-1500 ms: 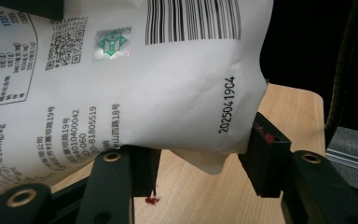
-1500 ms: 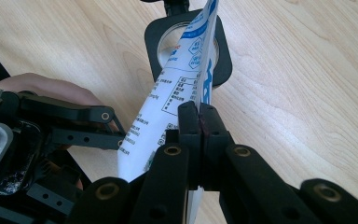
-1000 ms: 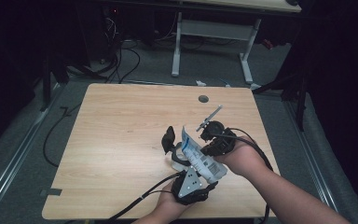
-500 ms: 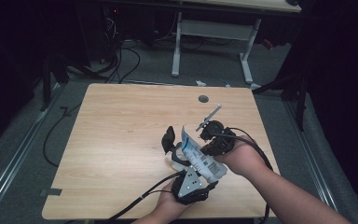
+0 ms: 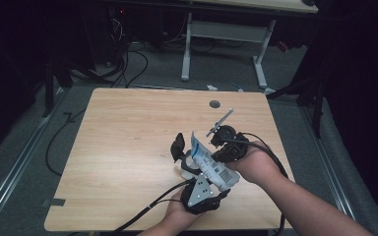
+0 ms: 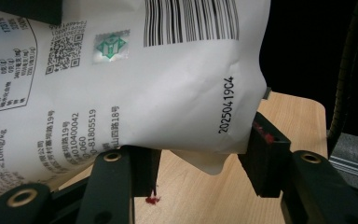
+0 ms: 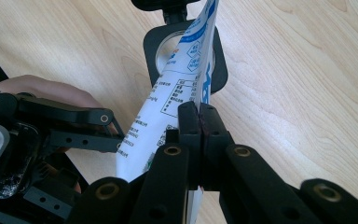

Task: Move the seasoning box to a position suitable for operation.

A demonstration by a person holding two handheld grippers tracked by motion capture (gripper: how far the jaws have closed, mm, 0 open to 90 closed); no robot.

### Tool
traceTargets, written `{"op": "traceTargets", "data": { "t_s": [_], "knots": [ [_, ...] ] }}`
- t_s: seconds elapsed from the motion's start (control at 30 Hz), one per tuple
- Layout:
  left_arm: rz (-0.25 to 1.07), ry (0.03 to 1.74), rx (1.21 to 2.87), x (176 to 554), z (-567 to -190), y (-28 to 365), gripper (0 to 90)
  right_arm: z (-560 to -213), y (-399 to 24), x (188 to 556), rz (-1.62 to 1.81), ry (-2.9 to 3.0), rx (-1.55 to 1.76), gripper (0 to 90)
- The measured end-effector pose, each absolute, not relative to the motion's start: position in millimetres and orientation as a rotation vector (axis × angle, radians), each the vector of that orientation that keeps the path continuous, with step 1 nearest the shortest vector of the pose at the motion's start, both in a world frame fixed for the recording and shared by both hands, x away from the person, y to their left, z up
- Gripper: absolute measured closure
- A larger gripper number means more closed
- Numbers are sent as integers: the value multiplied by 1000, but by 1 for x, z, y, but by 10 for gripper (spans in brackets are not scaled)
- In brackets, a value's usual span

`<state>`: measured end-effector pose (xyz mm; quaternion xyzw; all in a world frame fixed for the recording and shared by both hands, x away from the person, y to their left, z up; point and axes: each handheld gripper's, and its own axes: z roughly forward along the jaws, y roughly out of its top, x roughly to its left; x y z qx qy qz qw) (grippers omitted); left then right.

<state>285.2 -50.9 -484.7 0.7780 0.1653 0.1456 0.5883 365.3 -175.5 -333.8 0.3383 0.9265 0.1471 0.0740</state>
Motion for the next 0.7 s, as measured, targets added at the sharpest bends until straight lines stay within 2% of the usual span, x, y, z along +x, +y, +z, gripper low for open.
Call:
{"op": "traceTargets", "data": {
  "t_s": [0.7],
  "knots": [
    [339,392,1801,287,-484,-50,527,-335,-172,369,438,2784,1007,900]
  ]
}}
